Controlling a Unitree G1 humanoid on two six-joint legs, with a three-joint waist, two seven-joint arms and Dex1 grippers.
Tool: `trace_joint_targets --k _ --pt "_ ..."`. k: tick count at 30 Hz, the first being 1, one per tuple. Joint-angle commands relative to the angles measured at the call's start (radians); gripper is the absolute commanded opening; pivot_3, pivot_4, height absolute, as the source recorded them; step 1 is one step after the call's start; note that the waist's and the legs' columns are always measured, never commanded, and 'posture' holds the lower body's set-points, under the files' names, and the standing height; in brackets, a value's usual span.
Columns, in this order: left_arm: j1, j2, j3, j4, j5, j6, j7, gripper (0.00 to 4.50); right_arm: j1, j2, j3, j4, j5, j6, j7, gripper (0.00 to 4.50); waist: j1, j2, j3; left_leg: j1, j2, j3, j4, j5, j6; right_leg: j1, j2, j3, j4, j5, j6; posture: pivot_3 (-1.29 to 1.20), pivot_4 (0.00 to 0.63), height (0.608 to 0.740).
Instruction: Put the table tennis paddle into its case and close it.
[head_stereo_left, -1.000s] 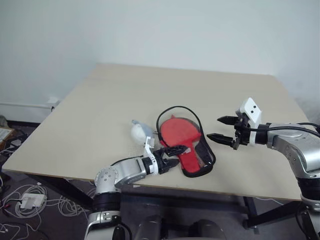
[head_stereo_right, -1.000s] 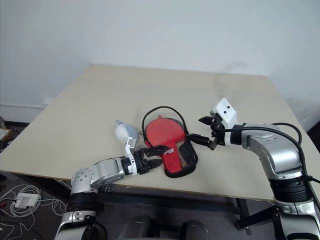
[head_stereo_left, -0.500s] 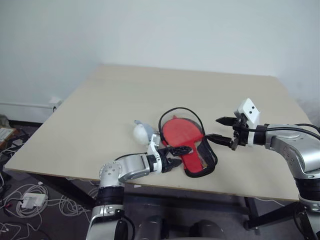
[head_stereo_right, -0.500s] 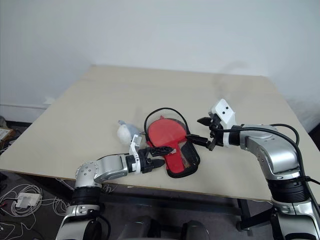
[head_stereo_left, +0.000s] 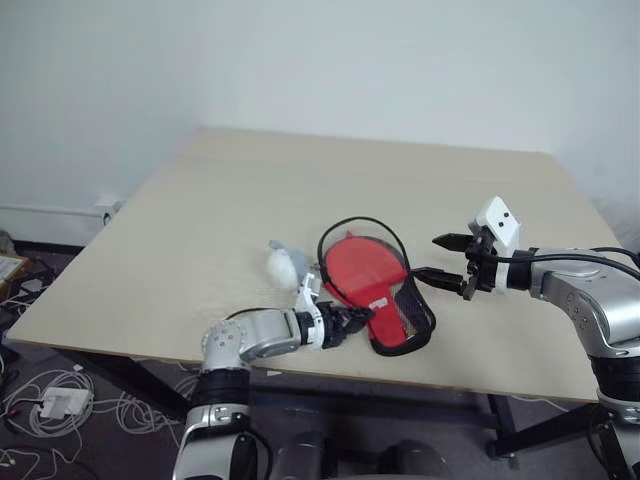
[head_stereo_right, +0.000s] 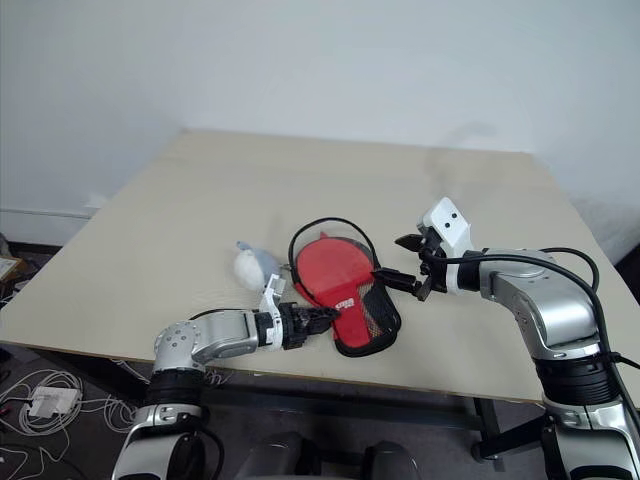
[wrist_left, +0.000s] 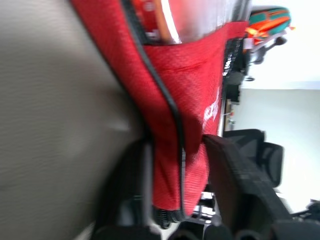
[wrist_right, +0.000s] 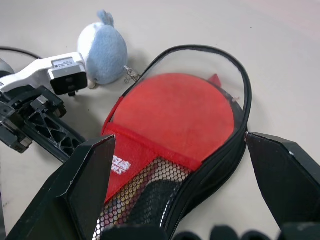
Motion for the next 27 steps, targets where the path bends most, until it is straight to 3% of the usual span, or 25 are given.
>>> trace_joint_targets --k 1,13,21,27 --pt "0.033 0.014 0.021 0.063 0.068 -0.011 0.056 0.16 -0.023 -0.003 -0.019 -0.036 0.020 -0.003 -0.002 4.50 0.000 0.004 -0.005 0.001 0.000 0.000 0.000 -0.002 0.003 0.001 0.000 0.000 0.000 0.000 0.000 0.00 0.000 0.706" --pt "0.030 0.076 -0.010 0.022 0.034 0.127 -0.053 0.02 -0.027 0.001 -0.012 -0.042 0.026 0.002 -0.010 4.50 -0.004 0.008 -0.009 0.002 0.000 -0.003 -0.003 -0.003 0.004 -0.001 0.000 -0.001 0.000 0.001 0.001 0.00 0.000 0.706" --pt "0.063 0.186 -0.064 -0.071 -0.027 0.287 -0.168 0.02 -0.025 0.012 0.000 -0.040 0.023 -0.006 -0.018 4.50 -0.021 0.006 -0.008 0.001 0.000 -0.002 -0.010 0.001 -0.001 -0.006 0.001 0.000 -0.001 0.000 -0.003 0.00 0.000 0.706" --pt "0.123 0.336 -0.188 -0.179 -0.197 0.295 -0.230 0.02 -0.018 0.015 0.002 -0.041 0.023 -0.009 -0.022 4.50 -0.029 0.004 -0.007 0.000 0.000 -0.002 -0.012 0.001 -0.001 -0.007 0.001 0.001 -0.002 -0.001 -0.005 0.00 0.000 0.706"
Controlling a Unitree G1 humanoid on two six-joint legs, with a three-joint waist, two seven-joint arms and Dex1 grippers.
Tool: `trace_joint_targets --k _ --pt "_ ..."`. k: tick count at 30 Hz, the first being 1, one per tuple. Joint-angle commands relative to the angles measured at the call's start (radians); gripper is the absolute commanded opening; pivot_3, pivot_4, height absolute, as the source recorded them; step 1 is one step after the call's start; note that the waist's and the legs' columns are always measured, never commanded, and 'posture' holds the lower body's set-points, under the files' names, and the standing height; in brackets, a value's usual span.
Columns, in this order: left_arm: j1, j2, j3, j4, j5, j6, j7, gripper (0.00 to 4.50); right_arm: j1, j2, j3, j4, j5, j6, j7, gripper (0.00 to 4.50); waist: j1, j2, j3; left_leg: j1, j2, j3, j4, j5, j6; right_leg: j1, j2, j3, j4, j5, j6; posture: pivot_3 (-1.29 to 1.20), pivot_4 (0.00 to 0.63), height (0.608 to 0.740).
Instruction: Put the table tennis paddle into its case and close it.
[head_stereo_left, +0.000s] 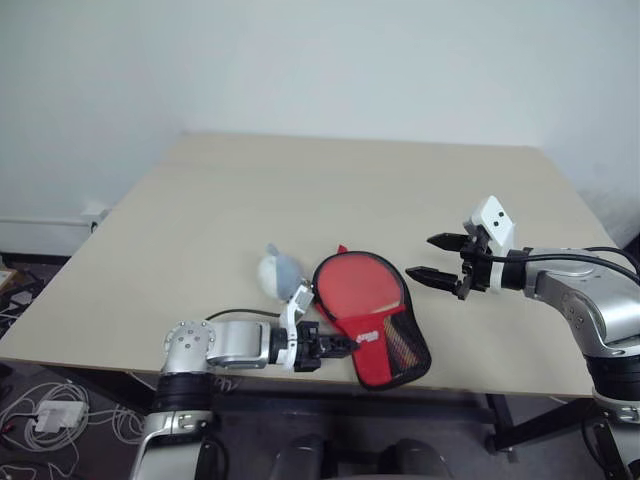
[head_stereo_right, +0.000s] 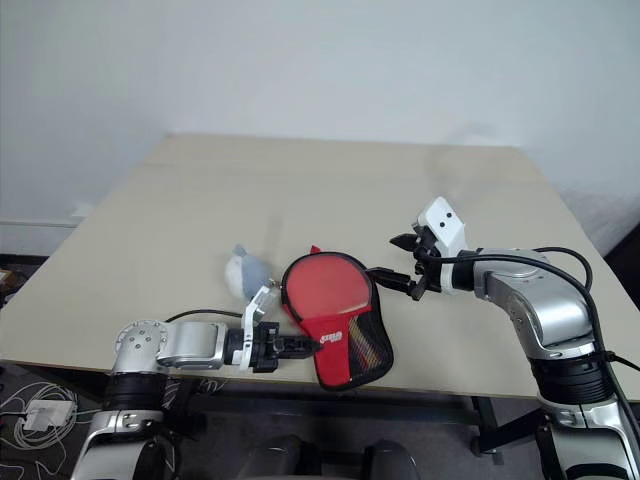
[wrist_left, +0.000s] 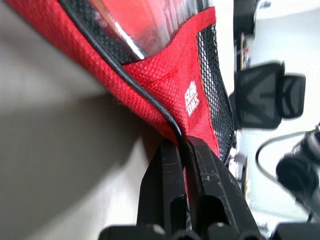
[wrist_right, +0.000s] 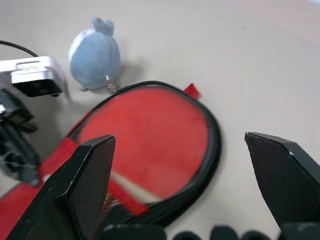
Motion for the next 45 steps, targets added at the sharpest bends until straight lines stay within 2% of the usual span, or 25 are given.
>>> trace_joint_targets --k 1,6,10,15,19,22,25,31,37,39,41,45 --pt "0.043 0.078 -0.082 -0.049 -0.108 0.032 -0.023 0.02 -0.014 0.000 -0.009 -0.031 0.006 -0.018 -0.001 4.50 0.000 0.000 0.000 0.000 0.000 0.000 0.000 0.000 0.000 0.000 0.000 0.000 0.000 0.000 0.000 0.00 0.000 0.706" --pt "0.070 0.269 -0.245 -0.140 -0.308 -0.028 -0.058 0.02 -0.016 0.004 -0.002 -0.019 0.001 -0.027 -0.001 4.50 0.000 -0.001 0.003 -0.001 0.000 0.000 0.000 0.000 0.000 -0.001 0.000 0.001 0.000 -0.002 -0.002 0.00 0.000 0.706" --pt "0.058 0.352 -0.323 -0.157 -0.353 -0.094 -0.077 0.02 -0.019 0.011 0.007 -0.013 0.001 -0.034 -0.002 4.50 0.005 0.000 0.006 -0.001 -0.002 0.000 0.000 0.000 0.000 -0.001 -0.002 0.002 0.000 -0.003 0.000 0.00 0.000 0.706" --pt "0.031 0.388 -0.371 -0.162 -0.342 -0.144 -0.089 0.02 -0.021 0.016 0.011 -0.009 0.000 -0.038 -0.003 4.50 0.005 0.000 0.007 -0.001 -0.003 0.002 -0.001 0.000 0.000 -0.002 -0.003 0.002 0.000 -0.003 0.001 0.00 0.000 0.706" --pt "0.007 0.363 -0.356 -0.148 -0.245 -0.187 -0.096 0.02 -0.014 0.016 0.009 -0.014 0.002 -0.038 -0.005 4.50 0.006 -0.001 0.007 -0.002 -0.003 0.002 -0.001 0.000 0.000 -0.002 -0.003 0.002 0.000 -0.003 0.001 0.00 0.000 0.706" --pt "0.006 0.342 -0.354 -0.127 -0.233 -0.206 -0.089 0.02 -0.012 0.017 0.010 -0.019 0.003 -0.035 -0.007 4.50 0.005 -0.001 0.007 -0.002 -0.003 0.002 -0.001 0.001 -0.001 -0.002 -0.003 0.002 0.000 -0.003 0.001 0.00 0.000 0.706" --pt "0.011 0.322 -0.349 -0.124 -0.235 -0.223 -0.085 0.59 -0.015 0.015 0.010 -0.020 0.005 -0.031 -0.006 4.50 0.008 -0.001 0.008 -0.002 -0.003 0.001 -0.001 0.001 -0.002 -0.002 -0.003 0.002 0.000 -0.003 0.001 0.00 0.000 0.706" --pt "0.020 0.323 -0.346 -0.138 -0.249 -0.237 -0.086 2.51 -0.025 0.012 0.013 -0.014 0.003 -0.029 -0.002 4.50 0.011 -0.002 0.009 -0.002 -0.003 0.002 -0.001 0.001 -0.002 -0.003 -0.004 0.002 0.000 -0.003 0.001 0.00 0.000 0.706" --pt "-0.003 0.407 -0.280 -0.154 -0.210 -0.208 -0.193 4.36 -0.034 0.016 0.021 -0.006 0.001 -0.030 0.001 4.50 0.011 -0.003 0.009 -0.003 -0.003 0.002 -0.001 0.002 -0.002 -0.004 -0.004 0.002 0.000 -0.003 0.000 0.00 0.000 0.706" --pt "-0.016 0.473 -0.221 -0.200 -0.150 -0.176 -0.326 4.44 -0.038 0.016 0.024 -0.002 0.002 -0.030 0.005 4.50 0.010 -0.003 0.010 -0.003 -0.003 0.002 -0.001 0.002 -0.003 -0.005 -0.004 0.002 0.001 -0.003 0.000 0.00 0.000 0.706" --pt "-0.016 0.541 -0.195 -0.275 -0.019 -0.184 -0.467 4.44 -0.041 0.018 0.027 0.001 0.004 -0.029 0.009 4.50 0.010 -0.005 0.012 -0.003 -0.003 0.001 -0.002 0.002 -0.004 -0.006 -0.004 0.001 0.002 -0.002 -0.001 0.00 0.000 0.706" --pt "-0.012 0.611 -0.169 -0.342 0.175 -0.258 -0.707 4.44 -0.045 0.031 0.039 0.007 -0.003 -0.037 0.002 4.50 0.012 -0.002 0.013 -0.003 -0.004 0.005 -0.003 0.003 -0.004 -0.007 -0.005 0.001 0.001 -0.002 -0.001 0.00 0.000 0.706"
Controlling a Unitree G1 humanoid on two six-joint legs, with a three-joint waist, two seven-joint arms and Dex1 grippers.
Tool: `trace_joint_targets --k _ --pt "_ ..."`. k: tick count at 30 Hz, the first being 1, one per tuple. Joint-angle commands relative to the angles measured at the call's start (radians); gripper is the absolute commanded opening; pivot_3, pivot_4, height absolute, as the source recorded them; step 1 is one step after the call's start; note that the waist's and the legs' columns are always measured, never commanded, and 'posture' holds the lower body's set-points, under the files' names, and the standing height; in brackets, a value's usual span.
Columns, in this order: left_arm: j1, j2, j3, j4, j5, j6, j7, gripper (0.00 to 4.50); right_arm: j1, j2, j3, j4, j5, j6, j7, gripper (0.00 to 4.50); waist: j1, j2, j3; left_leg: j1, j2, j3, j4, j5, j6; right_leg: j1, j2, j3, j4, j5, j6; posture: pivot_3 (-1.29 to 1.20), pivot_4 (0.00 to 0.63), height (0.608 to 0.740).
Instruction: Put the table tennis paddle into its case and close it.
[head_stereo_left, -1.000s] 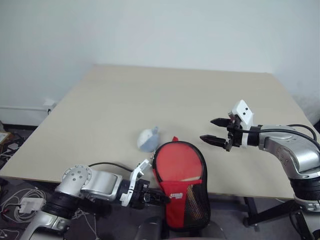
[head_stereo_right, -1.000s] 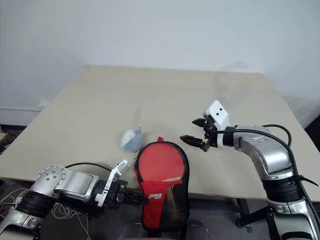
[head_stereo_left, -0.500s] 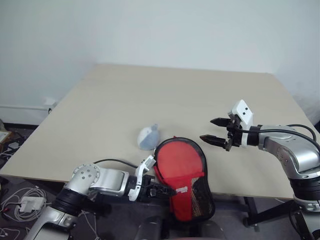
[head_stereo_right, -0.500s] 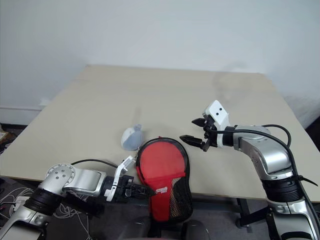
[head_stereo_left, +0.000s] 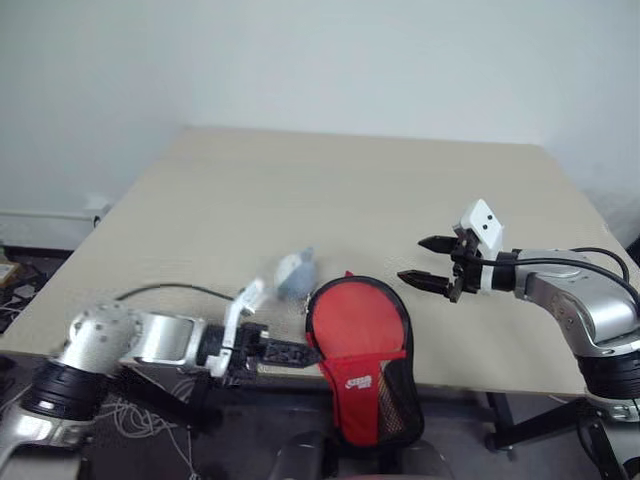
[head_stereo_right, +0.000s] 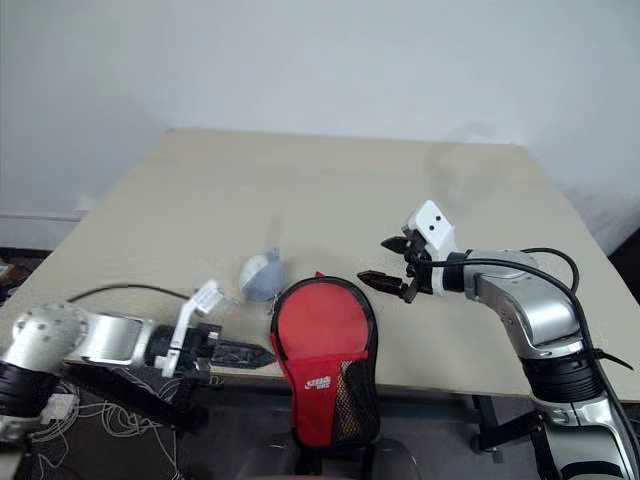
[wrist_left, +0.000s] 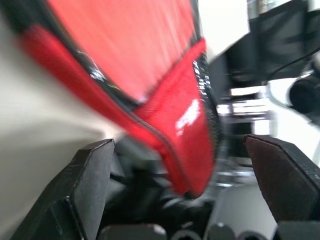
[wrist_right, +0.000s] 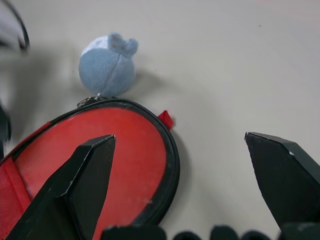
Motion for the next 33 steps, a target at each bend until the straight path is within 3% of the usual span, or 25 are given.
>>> trace_joint_targets --k 1,4,13,25,28,33 --pt "-0.004 0.039 0.029 -0.066 0.204 -0.125 -0.242 4.44 -0.030 0.012 0.000 -0.009 -0.004 -0.019 -0.005 4.50 0.001 0.000 0.001 0.000 0.000 0.002 -0.001 0.000 0.000 -0.001 0.000 0.001 0.000 0.000 0.000 0.00 0.000 0.706" --pt "-0.033 0.030 0.035 -0.021 0.417 -0.309 -0.332 4.44 -0.027 0.031 0.019 -0.019 -0.001 -0.014 -0.009 4.50 0.000 -0.001 0.002 0.000 0.000 0.006 -0.005 0.000 -0.001 -0.004 -0.001 0.003 -0.001 0.000 0.000 0.00 0.000 0.706" --pt "-0.063 -0.105 0.075 0.121 0.832 -0.782 -0.435 4.44 -0.008 0.106 0.123 -0.035 -0.039 -0.019 -0.039 4.50 -0.005 -0.002 0.003 0.000 0.000 0.011 -0.010 0.002 -0.003 -0.007 -0.002 0.005 -0.002 0.004 -0.002 0.00 0.000 0.706" --pt "0.007 -0.249 0.113 0.232 0.983 -0.894 -0.465 4.44 -0.022 0.178 0.179 0.009 -0.074 -0.012 -0.058 4.50 -0.007 -0.003 0.003 0.000 0.000 0.010 -0.004 0.002 -0.003 -0.005 -0.003 0.003 -0.001 0.004 0.004 0.00 0.000 0.706" --pt "0.013 -0.272 0.129 0.217 0.987 -0.890 -0.471 4.50 -0.020 0.184 0.178 0.008 -0.065 -0.018 -0.047 3.89 -0.006 -0.003 0.003 0.000 0.000 0.010 -0.003 0.002 -0.002 -0.004 -0.004 0.002 -0.001 0.005 0.006 0.00 0.000 0.706" --pt "0.010 -0.299 0.139 0.209 1.015 -0.909 -0.473 4.50 -0.023 0.189 0.178 0.009 -0.054 -0.016 -0.024 2.15 -0.007 -0.003 0.003 0.000 0.000 0.011 -0.001 0.002 -0.002 -0.003 -0.006 0.000 0.000 0.007 0.007 0.00 0.000 0.706"
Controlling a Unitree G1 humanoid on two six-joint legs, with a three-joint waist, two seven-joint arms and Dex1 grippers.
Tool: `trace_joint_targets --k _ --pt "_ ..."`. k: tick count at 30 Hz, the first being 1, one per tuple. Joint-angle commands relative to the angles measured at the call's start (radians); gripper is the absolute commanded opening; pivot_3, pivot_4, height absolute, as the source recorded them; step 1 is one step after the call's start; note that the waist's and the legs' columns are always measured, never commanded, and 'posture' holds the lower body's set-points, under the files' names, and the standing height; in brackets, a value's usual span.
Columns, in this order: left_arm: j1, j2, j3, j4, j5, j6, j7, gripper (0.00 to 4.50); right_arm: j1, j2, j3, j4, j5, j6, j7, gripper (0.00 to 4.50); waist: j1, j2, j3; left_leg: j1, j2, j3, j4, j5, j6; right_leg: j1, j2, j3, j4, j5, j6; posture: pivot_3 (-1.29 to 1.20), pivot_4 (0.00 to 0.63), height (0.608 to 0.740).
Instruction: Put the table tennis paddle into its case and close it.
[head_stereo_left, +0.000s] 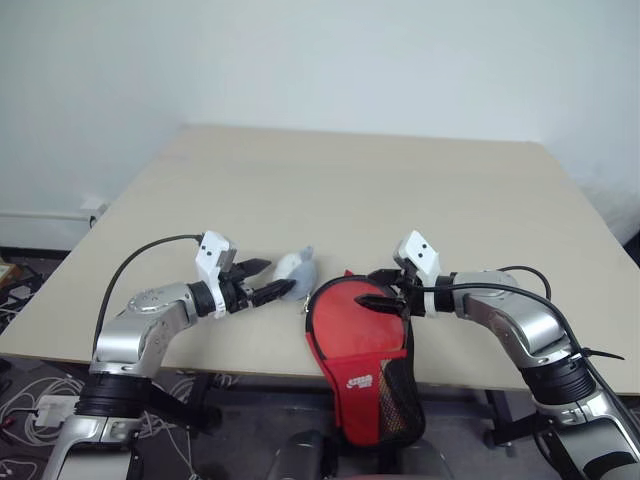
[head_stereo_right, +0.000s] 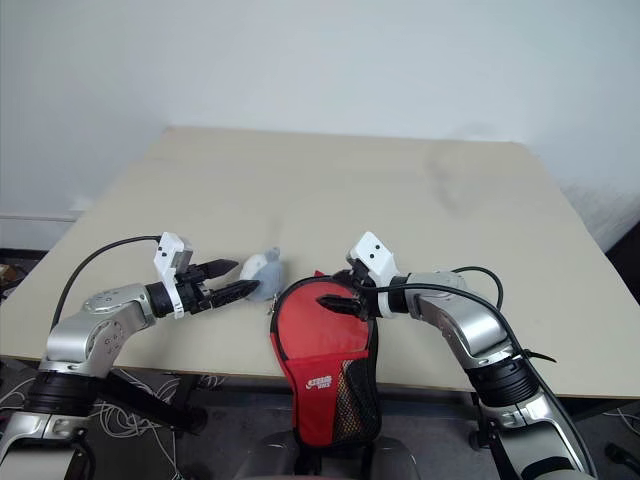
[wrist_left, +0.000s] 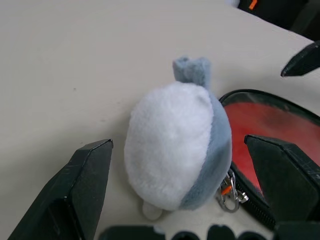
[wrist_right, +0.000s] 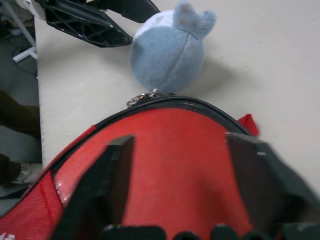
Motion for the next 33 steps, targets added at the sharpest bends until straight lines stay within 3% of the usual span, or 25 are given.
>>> trace_joint_targets --k 1,6,19,33 --pt "-0.014 -0.017 0.036 -0.034 0.010 -0.031 -0.011 4.50 -0.020 0.008 -0.011 -0.016 0.012 -0.019 0.019 1.79 0.000 0.000 0.000 0.000 0.000 0.000 0.000 0.000 0.000 0.000 0.000 -0.001 0.000 0.000 0.000 0.00 0.000 0.706" --pt "-0.036 -0.047 0.030 -0.005 0.044 -0.050 -0.018 4.50 -0.023 0.042 0.009 0.012 -0.006 -0.033 0.014 0.05 0.000 0.000 0.000 0.000 0.000 0.000 0.001 0.000 0.000 0.000 -0.002 -0.002 0.001 0.001 0.001 0.00 0.000 0.706" --pt "-0.088 -0.154 0.025 0.056 0.107 -0.063 0.012 4.50 0.004 0.137 0.058 0.120 -0.074 -0.128 -0.019 0.01 0.000 -0.001 -0.001 0.000 0.000 0.002 0.003 0.000 0.000 0.001 -0.002 -0.003 0.002 0.003 0.003 0.00 0.000 0.706" --pt "-0.105 -0.193 0.030 0.083 0.155 -0.061 0.014 4.50 0.067 0.219 0.086 0.274 -0.144 -0.299 -0.018 0.01 -0.004 -0.003 -0.002 0.000 0.000 0.002 0.004 0.000 0.000 0.001 -0.001 -0.002 0.003 0.003 0.003 0.00 0.000 0.706"
